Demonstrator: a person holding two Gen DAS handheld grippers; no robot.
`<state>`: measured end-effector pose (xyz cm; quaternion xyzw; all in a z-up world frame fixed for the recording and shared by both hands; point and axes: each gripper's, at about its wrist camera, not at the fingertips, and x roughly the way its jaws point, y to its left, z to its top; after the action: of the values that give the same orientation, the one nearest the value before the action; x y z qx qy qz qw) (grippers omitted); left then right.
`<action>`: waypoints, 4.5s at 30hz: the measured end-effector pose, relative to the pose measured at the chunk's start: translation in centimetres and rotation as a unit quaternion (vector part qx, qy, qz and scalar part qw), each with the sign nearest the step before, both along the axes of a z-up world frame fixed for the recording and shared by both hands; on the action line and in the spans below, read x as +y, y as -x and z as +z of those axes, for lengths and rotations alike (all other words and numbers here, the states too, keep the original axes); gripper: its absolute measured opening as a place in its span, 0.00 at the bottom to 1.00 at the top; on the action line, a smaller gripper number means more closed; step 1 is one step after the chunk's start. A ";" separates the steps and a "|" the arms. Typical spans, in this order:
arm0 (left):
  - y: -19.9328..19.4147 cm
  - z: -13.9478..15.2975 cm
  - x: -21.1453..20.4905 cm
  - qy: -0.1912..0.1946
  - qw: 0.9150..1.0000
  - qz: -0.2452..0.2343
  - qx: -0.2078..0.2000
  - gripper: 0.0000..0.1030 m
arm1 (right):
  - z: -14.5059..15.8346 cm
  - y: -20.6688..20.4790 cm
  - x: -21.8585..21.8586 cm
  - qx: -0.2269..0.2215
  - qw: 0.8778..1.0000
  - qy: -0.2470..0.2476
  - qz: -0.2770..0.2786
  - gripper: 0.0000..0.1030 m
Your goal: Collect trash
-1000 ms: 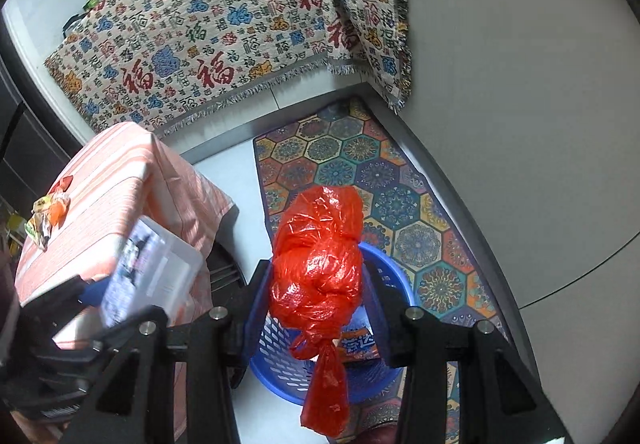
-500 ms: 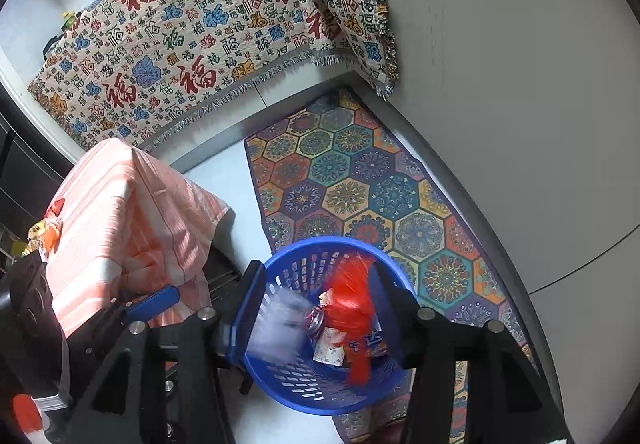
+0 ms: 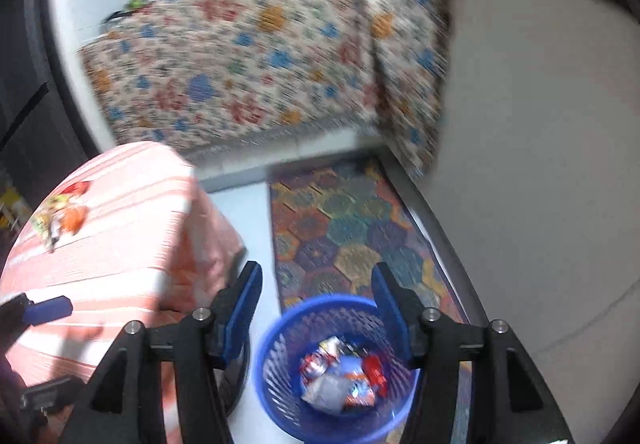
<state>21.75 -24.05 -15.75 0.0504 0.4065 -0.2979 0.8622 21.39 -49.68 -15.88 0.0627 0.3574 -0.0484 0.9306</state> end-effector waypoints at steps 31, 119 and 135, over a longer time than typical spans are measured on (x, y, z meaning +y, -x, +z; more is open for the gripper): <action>-10.6 -5.7 21.4 -0.091 0.961 0.259 0.023 1.00 | -6.2 -12.1 30.1 0.089 0.975 0.051 0.198 0.94; -11.9 -3.0 29.9 0.003 0.969 0.245 0.012 0.53 | -3.6 -20.3 37.1 0.137 0.937 0.070 0.313 0.44; -5.9 0.6 23.3 0.043 0.988 0.147 -0.011 0.29 | 0.6 -6.6 24.0 0.070 0.974 0.015 0.214 0.43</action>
<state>27.61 -0.75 -15.17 -0.0437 0.3864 -0.1844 0.9027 27.99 -25.70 -15.29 -0.0330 0.4256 0.1418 0.8931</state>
